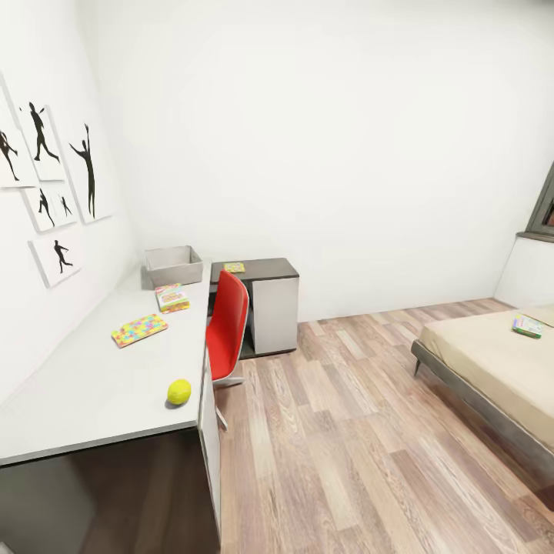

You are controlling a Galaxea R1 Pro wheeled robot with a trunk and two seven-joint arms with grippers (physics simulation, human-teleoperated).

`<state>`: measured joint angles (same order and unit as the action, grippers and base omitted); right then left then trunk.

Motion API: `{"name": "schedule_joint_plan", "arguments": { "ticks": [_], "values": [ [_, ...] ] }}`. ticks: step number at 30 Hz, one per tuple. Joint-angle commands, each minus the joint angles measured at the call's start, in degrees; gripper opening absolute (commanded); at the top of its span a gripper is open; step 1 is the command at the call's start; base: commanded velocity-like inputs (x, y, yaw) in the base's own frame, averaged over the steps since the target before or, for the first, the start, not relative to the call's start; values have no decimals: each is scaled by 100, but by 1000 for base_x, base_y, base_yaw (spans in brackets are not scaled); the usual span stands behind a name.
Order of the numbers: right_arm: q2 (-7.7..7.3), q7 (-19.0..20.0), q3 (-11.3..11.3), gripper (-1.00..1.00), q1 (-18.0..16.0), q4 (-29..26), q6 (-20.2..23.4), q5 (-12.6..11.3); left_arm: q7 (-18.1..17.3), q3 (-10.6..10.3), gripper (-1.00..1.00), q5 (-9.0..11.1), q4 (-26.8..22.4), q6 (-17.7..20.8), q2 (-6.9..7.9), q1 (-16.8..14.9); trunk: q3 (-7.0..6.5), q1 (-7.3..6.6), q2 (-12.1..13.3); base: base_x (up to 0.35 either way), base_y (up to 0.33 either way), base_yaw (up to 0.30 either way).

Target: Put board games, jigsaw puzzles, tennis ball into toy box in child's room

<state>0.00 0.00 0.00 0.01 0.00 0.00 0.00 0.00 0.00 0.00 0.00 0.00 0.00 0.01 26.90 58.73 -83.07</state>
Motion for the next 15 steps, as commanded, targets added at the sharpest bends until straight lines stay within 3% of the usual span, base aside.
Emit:
{"name": "schedule_joint_plan", "arguments": {
  "ticks": [1,15],
  "values": [
    [0,0,0,100,-1,0,0,0,0,0,100,0,0,0,0,-1,3,0,-1,0,0,0],
    [-11,46,41,100,16,-9,9,7,-23,-4,100,23,-9,-2,-26,-10,3,0,-1,0,0,0]
  ]
}}
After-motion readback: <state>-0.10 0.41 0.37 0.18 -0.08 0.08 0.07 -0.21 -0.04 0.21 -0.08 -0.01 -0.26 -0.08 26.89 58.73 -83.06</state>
